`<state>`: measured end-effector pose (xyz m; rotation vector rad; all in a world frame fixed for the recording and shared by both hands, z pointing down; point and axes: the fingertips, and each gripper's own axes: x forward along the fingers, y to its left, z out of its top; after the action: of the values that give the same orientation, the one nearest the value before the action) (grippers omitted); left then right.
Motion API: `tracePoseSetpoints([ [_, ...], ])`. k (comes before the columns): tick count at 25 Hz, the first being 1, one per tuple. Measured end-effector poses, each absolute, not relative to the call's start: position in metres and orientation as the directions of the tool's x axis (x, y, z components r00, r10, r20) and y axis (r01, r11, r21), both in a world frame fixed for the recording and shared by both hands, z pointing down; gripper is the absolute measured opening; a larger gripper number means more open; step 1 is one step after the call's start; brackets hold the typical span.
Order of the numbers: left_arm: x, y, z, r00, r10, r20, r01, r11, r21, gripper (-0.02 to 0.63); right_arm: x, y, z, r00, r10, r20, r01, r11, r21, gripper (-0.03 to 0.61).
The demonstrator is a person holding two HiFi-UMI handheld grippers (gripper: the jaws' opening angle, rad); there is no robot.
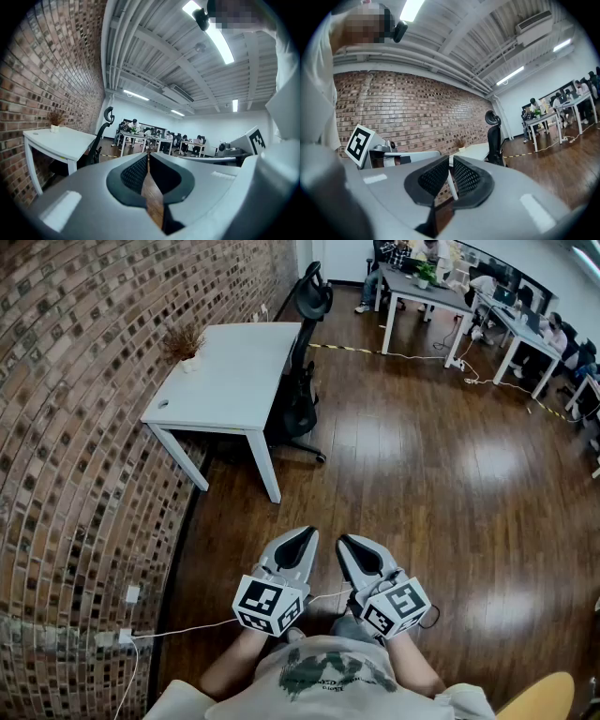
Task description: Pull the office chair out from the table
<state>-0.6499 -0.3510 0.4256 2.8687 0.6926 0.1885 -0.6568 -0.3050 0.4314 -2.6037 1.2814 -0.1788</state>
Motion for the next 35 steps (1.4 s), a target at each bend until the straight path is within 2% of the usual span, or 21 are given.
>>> tracePoseSetpoints([
  [19, -0.492, -0.22, 0.412, 0.89, 0.443, 0.107, 0.428, -0.894, 0.133, 0.032, -0.505, -0.174, 0.41, 0.573, -0.816, -0.073, -0.803, -0.541, -0.25, 0.034],
  [28, -0.438, -0.24, 0.413, 0.916, 0.387, 0.108, 0.373, -0.919, 0.13, 0.055, -0.449, -0.183, 0.41, 0.529, -0.845, -0.081, -0.834, -0.499, -0.235, 0.048],
  [35, -0.359, -0.283, 0.415, 0.928, 0.364, 0.074, 0.351, -0.924, 0.152, 0.075, -0.382, -0.216, 0.407, 0.516, -0.854, -0.068, -0.85, -0.5, -0.169, 0.08],
])
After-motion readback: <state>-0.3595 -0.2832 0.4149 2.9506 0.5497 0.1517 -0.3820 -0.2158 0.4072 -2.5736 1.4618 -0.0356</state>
